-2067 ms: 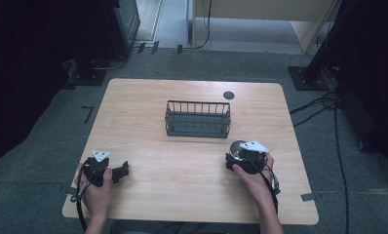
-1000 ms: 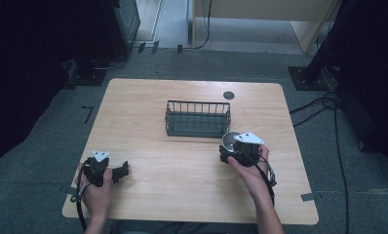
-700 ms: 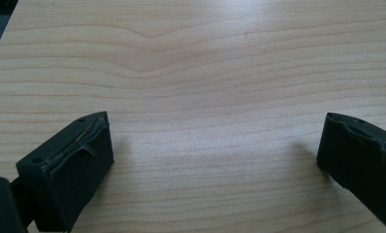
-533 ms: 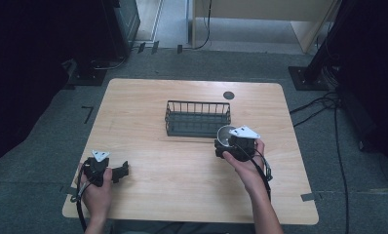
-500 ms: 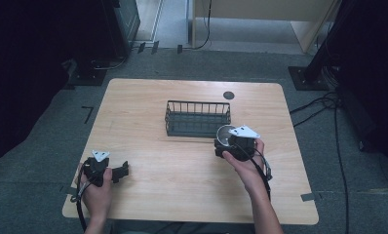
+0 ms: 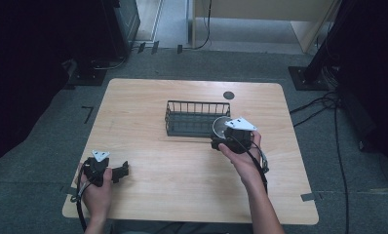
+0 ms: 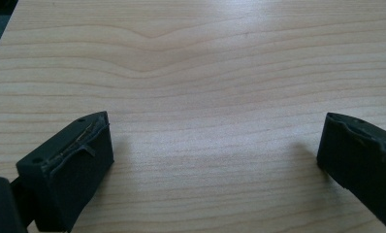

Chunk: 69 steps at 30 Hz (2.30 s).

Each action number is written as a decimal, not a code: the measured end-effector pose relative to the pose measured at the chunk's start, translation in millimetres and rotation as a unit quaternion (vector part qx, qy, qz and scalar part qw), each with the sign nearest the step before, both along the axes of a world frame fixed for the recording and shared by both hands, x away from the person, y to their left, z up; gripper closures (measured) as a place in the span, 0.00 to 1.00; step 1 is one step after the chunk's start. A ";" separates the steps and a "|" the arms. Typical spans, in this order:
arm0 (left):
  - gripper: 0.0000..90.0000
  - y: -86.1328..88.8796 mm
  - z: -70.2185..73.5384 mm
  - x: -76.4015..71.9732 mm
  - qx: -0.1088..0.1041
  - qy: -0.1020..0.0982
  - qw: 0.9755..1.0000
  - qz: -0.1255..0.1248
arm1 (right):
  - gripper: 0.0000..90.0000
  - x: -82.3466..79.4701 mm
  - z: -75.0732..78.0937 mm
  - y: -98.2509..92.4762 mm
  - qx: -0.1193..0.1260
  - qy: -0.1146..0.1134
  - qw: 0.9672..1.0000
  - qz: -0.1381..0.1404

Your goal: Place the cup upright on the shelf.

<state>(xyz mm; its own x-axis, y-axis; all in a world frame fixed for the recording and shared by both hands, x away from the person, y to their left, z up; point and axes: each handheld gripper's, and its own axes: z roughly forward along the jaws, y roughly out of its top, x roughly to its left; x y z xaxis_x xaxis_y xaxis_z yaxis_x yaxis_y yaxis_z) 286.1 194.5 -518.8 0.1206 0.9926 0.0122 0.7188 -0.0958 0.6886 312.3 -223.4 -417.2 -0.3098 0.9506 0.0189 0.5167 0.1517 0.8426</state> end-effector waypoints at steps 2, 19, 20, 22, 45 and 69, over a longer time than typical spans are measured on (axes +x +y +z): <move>0.00 0.1 0.0 0.0 0.000 0.000 1.000 0.000 | 0.20 2.4 2.9 1.8 0.000 -0.004 1.000 0.002; 0.00 0.0 0.0 0.0 0.000 0.000 1.000 0.000 | 0.20 21.4 7.4 17.0 0.007 -0.093 0.996 0.005; 0.00 0.0 0.0 0.0 0.000 0.000 1.000 0.000 | 0.20 22.7 6.2 17.8 0.010 -0.099 0.995 0.002; 0.00 0.0 0.0 0.0 0.000 0.000 1.000 0.000 | 0.20 25.3 4.8 19.2 0.013 -0.110 0.994 0.004; 0.00 -0.1 0.0 0.1 -0.001 0.000 1.000 0.000 | 0.20 67.2 -0.5 27.1 0.028 -0.122 0.992 -0.013; 0.00 -0.1 0.0 0.0 0.000 0.000 1.000 0.000 | 0.20 97.4 -27.5 37.5 0.014 -0.072 0.997 -0.003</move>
<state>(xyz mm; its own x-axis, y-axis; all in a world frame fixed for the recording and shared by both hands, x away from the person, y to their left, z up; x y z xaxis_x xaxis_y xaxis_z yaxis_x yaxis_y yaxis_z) 286.1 194.4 -518.8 0.1199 0.9927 0.0114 0.7189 -0.0947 0.6886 409.7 -185.9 -444.7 -0.3053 0.9523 0.0018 0.3903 0.1234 0.9124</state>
